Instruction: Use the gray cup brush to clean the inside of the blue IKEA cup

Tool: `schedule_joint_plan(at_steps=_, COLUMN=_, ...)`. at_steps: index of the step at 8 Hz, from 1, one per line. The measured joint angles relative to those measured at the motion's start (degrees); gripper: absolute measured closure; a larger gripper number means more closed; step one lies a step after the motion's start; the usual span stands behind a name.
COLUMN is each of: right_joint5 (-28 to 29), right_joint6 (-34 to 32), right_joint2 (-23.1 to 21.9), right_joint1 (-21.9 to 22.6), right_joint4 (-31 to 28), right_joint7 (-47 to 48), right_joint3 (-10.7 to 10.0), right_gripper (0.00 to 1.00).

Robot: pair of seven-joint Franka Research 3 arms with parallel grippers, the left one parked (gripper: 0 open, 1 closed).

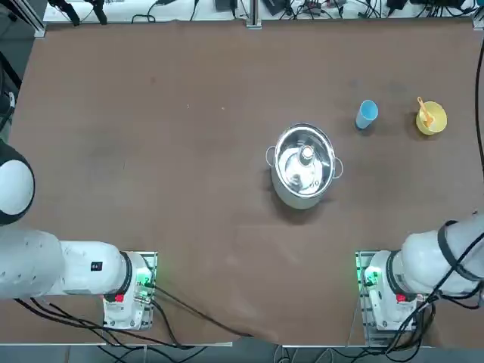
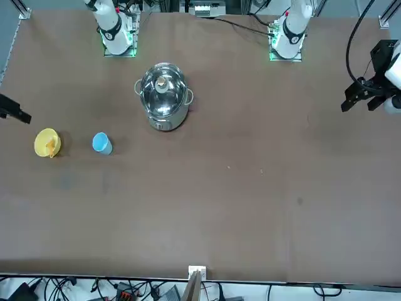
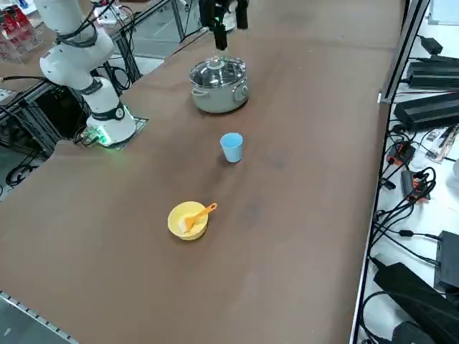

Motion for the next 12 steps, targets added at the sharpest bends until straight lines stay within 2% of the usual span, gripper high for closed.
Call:
schedule_joint_plan(at_steps=1, right_joint5=0.0, right_joint6=1.1, right_joint2=-2.0, right_joint1=1.9, right_joint4=-3.3, right_joint7=0.0, right_joint3=-0.9, right_gripper=0.00)
schedule_joint_plan(at_steps=3, right_joint5=0.0, right_joint6=3.4, right_joint2=-6.1, right_joint1=7.5, right_joint4=-9.7, right_joint7=-0.5, right_joint3=-5.3, right_gripper=0.00)
schedule_joint_plan(at_steps=5, right_joint5=-0.1, right_joint6=6.2, right_joint2=-10.8, right_joint1=10.7, right_joint4=-16.4, right_joint7=-2.2, right_joint3=-8.0, right_gripper=0.00)
schedule_joint_plan(at_steps=7, right_joint5=-0.1, right_joint6=6.4, right_joint2=-12.8, right_joint1=11.1, right_joint4=-17.8, right_joint7=-2.9, right_joint3=-8.5, right_gripper=0.00)
schedule_joint_plan(at_steps=12, right_joint5=-1.3, right_joint6=6.6, right_joint2=-12.8, right_joint1=11.8, right_joint4=-17.8, right_joint7=-3.4, right_joint3=-8.5, right_gripper=0.00)
